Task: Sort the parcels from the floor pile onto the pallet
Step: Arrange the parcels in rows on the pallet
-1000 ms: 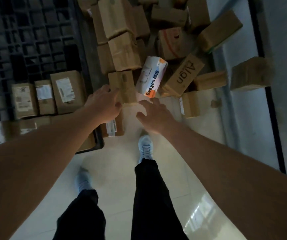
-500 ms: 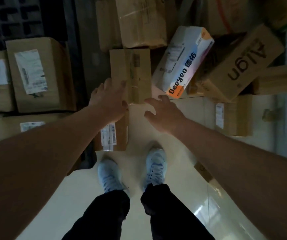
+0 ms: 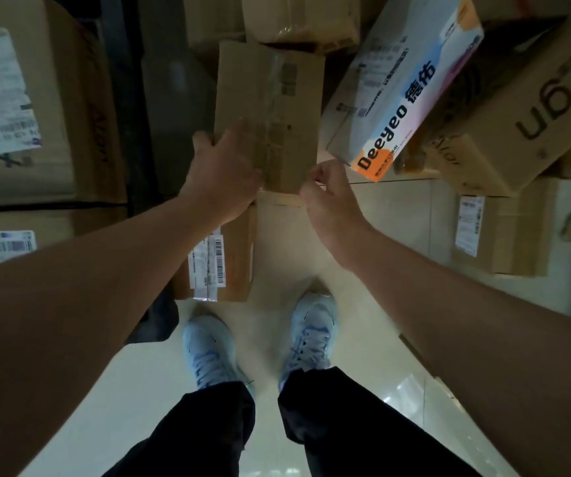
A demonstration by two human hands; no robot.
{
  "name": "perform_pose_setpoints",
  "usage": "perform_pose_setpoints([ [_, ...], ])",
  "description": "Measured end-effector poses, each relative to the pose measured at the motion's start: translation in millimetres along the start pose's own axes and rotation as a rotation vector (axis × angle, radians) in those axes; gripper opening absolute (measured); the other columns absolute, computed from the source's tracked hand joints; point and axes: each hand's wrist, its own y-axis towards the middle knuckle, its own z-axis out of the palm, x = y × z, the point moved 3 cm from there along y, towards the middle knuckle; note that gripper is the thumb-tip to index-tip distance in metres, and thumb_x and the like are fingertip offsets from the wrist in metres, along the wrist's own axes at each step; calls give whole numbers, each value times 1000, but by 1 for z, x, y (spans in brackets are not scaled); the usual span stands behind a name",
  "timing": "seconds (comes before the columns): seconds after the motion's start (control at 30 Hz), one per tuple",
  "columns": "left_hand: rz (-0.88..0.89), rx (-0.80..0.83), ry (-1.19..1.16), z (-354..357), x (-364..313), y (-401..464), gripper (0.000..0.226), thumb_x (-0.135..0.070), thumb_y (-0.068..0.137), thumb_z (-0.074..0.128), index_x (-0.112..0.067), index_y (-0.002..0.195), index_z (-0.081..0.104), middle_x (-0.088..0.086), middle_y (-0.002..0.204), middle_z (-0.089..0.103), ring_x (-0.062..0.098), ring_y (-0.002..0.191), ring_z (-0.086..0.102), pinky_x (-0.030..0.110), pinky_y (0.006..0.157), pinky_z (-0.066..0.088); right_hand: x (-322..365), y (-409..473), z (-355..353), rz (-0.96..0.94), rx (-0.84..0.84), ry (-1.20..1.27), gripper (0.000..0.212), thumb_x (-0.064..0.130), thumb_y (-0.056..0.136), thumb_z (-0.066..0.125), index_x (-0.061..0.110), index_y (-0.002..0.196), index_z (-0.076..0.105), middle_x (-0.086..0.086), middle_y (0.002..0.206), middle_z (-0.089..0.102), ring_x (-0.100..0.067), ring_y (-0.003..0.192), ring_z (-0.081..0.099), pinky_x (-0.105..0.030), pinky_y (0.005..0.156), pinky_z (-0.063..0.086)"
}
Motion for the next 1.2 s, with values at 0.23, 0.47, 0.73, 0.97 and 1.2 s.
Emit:
perform_pose_setpoints([
  [0.23, -108, -49, -167, -57, -23, -47, 78, -45, 85, 74, -44, 148, 27, -5, 127, 28, 14, 99, 47, 25, 72, 43, 40, -55, -8, 47, -59, 285, 48, -1, 99, 45, 33, 125, 66, 12, 108, 74, -2, 101, 69, -18, 85, 55],
  [0.47, -180, -9, -274, -145, -69, -91, 118, -77, 51, 85, -54, 145, 18, 1, 133, 31, 33, 129, 39, 54, 110, 43, 105, -142, -8, -144, -67, 182, 56, -7, 101, 43, 27, 141, 63, 4, 120, 69, 0, 104, 67, -30, 97, 60],
  [0.73, -135, 48, -461, -266, -108, -161, 137, -88, 40, 83, -52, 154, 16, 3, 158, 35, 32, 146, 34, 59, 117, 33, 198, -252, -19, -268, -18, 278, 36, 6, 96, 71, 29, 123, 65, 14, 124, 68, -4, 117, 65, -33, 92, 61],
  [0.97, -52, 126, -565, -377, -151, -226, 139, -94, 44, 75, -49, 160, 14, 4, 158, 33, 31, 142, 42, 57, 116, 38, 267, -351, -24, -277, 47, 382, 99, 24, 81, 89, 40, 157, 27, 18, 134, 54, 14, 103, 64, -13, 72, 57],
  [1.2, 80, 56, -489, -473, -205, -316, 111, -92, 71, 43, -45, 162, 0, 2, 157, 23, 33, 136, 39, 50, 102, 43, 336, -465, -41, -385, -12, 258, 121, 44, 61, 101, 39, 157, 26, 11, 143, 56, -19, 135, 54, -53, 113, 47],
])
